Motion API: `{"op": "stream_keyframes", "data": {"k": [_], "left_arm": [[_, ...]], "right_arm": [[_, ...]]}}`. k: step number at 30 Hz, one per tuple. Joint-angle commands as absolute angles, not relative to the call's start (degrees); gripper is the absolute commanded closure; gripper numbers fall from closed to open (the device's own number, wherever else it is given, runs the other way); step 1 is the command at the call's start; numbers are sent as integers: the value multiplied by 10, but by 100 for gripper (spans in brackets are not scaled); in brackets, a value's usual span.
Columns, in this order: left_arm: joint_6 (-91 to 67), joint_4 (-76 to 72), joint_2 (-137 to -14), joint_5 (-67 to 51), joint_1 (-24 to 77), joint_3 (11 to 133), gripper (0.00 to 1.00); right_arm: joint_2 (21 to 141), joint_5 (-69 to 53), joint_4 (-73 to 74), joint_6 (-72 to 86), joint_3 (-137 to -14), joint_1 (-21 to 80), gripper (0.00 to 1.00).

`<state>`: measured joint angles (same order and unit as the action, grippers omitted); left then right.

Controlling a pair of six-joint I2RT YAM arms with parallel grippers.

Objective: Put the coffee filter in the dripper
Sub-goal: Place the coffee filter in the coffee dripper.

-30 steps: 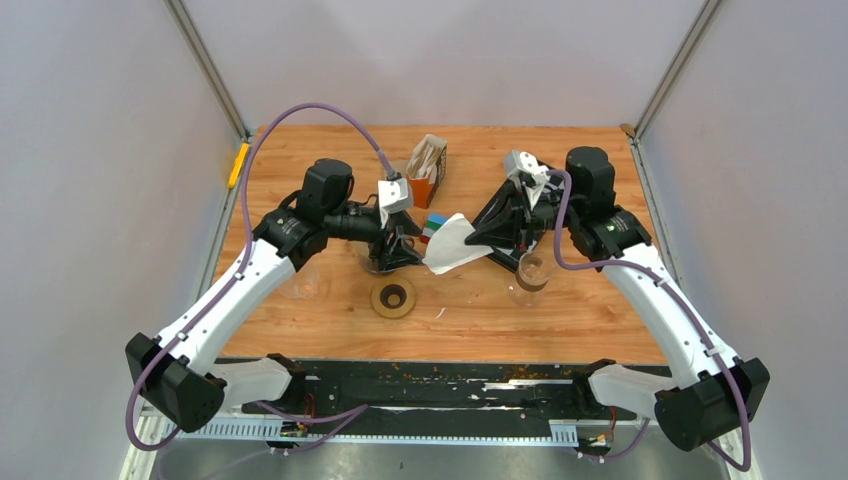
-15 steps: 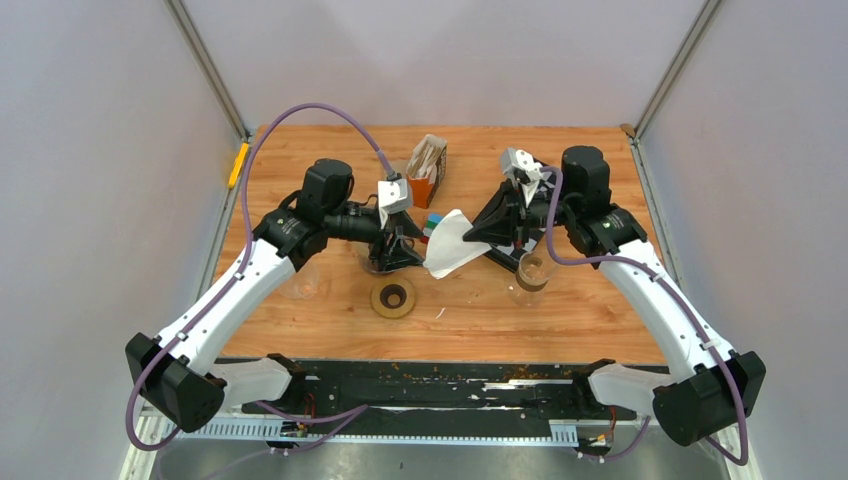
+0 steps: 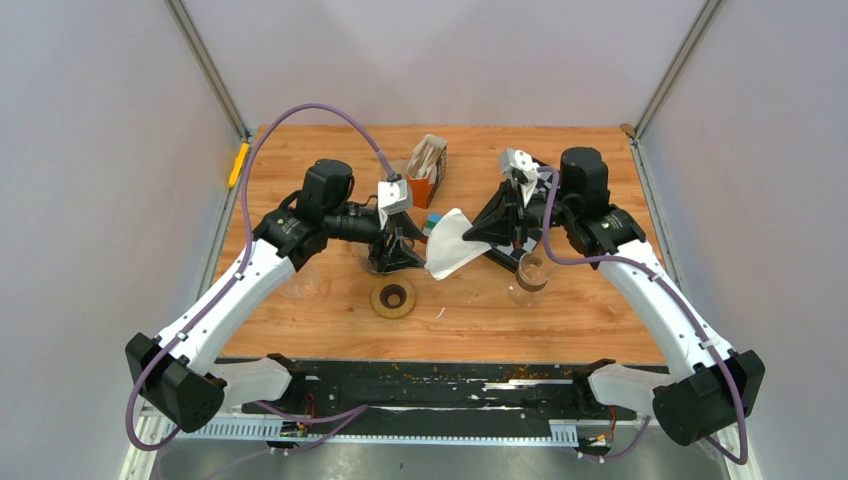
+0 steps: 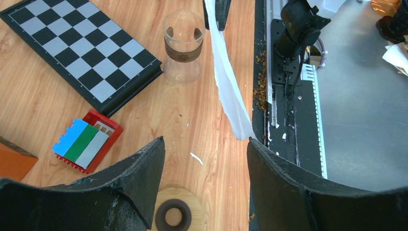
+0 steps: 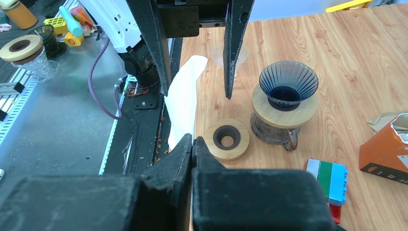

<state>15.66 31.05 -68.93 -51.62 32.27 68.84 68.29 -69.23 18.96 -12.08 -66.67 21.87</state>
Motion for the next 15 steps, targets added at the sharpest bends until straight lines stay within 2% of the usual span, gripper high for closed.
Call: {"op": "stream_keyframes", "data": {"k": [1, 15], "left_arm": [[152, 291, -683, -533, 326, 698, 30], [88, 229, -707, -554, 331, 692, 30]], "right_arm": [[689, -695, 171, -127, -668, 217, 100], [691, -690, 153, -106, -668, 216, 100]]}}
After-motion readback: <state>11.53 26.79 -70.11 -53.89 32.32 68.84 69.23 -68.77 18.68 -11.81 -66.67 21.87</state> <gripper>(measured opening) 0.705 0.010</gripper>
